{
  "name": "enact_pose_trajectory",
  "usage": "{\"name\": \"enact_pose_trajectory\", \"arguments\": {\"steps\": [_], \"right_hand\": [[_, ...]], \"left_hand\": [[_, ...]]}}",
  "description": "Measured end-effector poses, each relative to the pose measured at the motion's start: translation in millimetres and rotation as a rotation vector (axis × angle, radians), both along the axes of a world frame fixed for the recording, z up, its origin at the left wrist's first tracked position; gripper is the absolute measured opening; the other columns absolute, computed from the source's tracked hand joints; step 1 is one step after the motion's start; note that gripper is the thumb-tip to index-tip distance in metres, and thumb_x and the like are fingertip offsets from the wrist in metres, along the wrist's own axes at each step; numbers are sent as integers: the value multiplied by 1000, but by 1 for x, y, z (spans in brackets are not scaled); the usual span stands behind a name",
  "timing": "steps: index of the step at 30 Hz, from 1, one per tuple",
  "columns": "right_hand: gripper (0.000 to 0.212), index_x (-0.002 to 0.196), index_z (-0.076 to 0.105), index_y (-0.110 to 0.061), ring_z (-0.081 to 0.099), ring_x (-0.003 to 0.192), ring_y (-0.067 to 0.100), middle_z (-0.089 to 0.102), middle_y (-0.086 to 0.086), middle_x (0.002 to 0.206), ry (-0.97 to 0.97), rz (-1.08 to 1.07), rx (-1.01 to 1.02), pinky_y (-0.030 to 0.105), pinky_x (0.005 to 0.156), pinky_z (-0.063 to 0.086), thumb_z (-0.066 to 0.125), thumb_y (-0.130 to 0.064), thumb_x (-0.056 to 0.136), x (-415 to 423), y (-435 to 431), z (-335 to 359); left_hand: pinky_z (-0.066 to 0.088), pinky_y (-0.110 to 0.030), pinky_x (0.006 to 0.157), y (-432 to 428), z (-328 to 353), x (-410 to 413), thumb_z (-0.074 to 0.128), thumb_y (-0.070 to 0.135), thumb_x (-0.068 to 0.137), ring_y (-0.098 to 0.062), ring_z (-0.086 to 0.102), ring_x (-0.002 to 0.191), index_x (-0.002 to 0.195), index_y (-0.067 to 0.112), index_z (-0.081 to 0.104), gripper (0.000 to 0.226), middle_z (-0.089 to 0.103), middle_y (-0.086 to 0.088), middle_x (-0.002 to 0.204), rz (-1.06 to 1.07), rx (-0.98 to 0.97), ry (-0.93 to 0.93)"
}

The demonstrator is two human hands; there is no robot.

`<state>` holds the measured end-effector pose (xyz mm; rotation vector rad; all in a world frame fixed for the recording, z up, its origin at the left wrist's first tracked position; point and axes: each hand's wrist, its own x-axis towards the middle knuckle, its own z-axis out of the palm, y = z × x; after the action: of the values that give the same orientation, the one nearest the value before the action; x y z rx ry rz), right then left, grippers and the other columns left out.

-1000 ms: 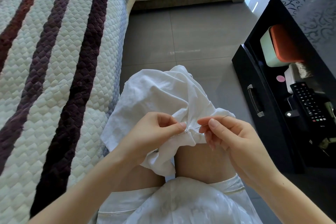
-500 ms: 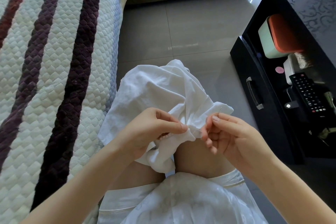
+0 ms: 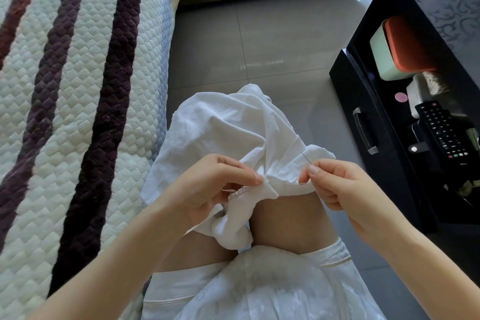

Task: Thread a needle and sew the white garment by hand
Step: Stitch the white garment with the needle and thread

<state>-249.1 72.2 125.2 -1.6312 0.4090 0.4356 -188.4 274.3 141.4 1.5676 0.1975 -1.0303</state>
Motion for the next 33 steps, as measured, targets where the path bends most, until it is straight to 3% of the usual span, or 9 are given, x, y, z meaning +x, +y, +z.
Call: {"name": "enact_pose_trajectory", "arguments": {"steps": [5,9,12,15,20,23,26,29,33], "right_hand": [[19,78,67,0,47,41,-3,49,-12,40,-30,20,96,6,47,36,60,-15,87,0,4,7],[20,78,76,-9,63,70,7,71,12,72,-81,35,131,15,68,47,70,-28,73,-3,15,8],[18,79,71,1,55,48,-4,60,-10,49,-117,-14,164,5,52,39,63,-15,83,-3,21,10],[14,77,66,4,47,39,-4,48,-13,38,-137,-33,185,4,46,35,59,-5,86,-3,21,15],[11,72,65,1,48,38,-3,49,-11,37,-149,-15,276,4,45,35,60,-7,75,-6,23,25],[16,72,66,3,48,40,-3,52,-10,41,-134,12,297,4,45,35,61,-12,71,-8,23,25],[16,69,68,2,46,42,-2,54,-11,46,-105,58,282,4,46,33,67,-13,68,-8,21,21],[12,62,71,-8,46,51,-2,57,-5,54,-81,149,211,6,51,33,81,-13,66,-9,16,14],[12,59,70,-12,39,48,0,48,-7,49,-38,246,116,8,49,29,70,-21,67,-7,7,8]], "left_hand": [[44,-23,63,0,-1,0,72,18,60,-12,58,61,66,8,74,12,64,-5,63,12,-9,11],[44,-26,66,-1,-1,0,71,16,59,-14,58,64,70,5,75,16,65,-7,66,25,-18,24],[45,-26,66,-1,-1,0,70,14,57,-14,59,66,70,5,75,16,66,-8,68,31,-14,33],[44,-25,63,-1,-1,0,69,13,56,-12,58,62,67,6,75,14,65,-7,65,32,-5,31],[34,-25,62,-3,1,-3,71,29,62,-11,49,56,55,12,67,18,55,-2,57,-42,35,-23],[34,-27,63,-7,0,-2,76,38,58,-20,49,68,69,2,72,38,55,-12,70,-95,110,-65],[37,-25,61,-10,0,-1,76,32,55,-17,51,68,69,4,73,31,57,-12,71,-103,152,-89],[38,-22,58,-9,-2,1,72,23,56,-20,48,69,79,-11,66,42,53,-14,73,-81,125,-75],[40,-20,57,-6,-2,2,71,19,57,-16,51,64,76,-11,67,36,54,-14,72,-47,103,-64]]}}
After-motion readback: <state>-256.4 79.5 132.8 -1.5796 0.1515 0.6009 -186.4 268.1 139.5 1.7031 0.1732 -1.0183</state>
